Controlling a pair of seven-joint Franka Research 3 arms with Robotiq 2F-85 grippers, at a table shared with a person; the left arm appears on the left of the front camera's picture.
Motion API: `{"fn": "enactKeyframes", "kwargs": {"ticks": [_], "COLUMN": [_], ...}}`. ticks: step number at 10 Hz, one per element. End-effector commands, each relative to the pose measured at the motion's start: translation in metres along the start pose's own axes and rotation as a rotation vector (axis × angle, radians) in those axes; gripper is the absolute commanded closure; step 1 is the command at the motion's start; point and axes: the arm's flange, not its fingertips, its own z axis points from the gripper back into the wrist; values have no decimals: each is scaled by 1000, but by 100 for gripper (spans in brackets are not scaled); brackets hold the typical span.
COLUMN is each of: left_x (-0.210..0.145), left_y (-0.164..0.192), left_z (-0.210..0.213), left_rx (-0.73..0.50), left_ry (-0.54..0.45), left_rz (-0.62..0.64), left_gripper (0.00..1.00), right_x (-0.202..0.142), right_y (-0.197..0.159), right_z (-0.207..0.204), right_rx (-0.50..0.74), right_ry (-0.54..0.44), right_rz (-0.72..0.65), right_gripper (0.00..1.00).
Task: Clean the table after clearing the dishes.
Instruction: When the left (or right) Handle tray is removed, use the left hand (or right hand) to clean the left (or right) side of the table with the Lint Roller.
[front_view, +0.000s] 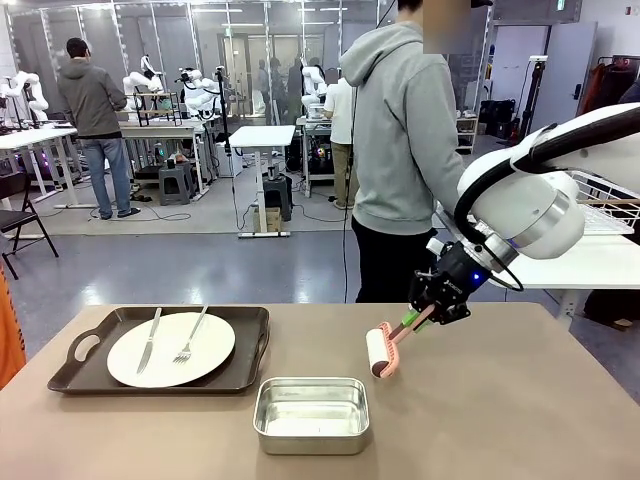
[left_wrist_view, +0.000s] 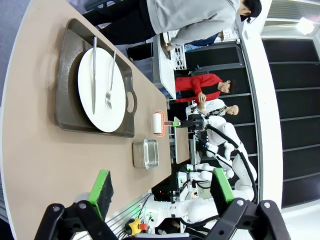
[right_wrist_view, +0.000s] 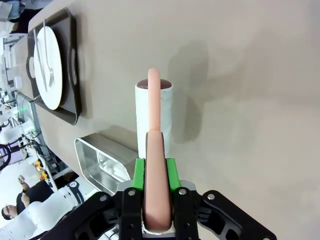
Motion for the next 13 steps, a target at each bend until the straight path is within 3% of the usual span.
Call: {"fn": "enactKeyframes", "kwargs": {"ticks": [1,6,10,13], "left_x": [-1,-1,-1,-1], "left_y": [-1,-1,-1,-1], "left_z": [3,3,3,3], "left_rx": [-8,-8,-8,-8], "left_ry": [0,0,0,0], "left_rz": [-11,-11,-11,-11], "left_gripper": [0,0,0,0], "right_x": [10,18,11,1], "right_y": [-11,-64,-116,-166], "right_z": [-4,-23,-1,44], "right_rx": [49,72,-18,-47], "right_ry": [-32,-1,14,-12], "right_rz": [-27,-105,-69,-121], "right_gripper": [80,80,80,80]}}
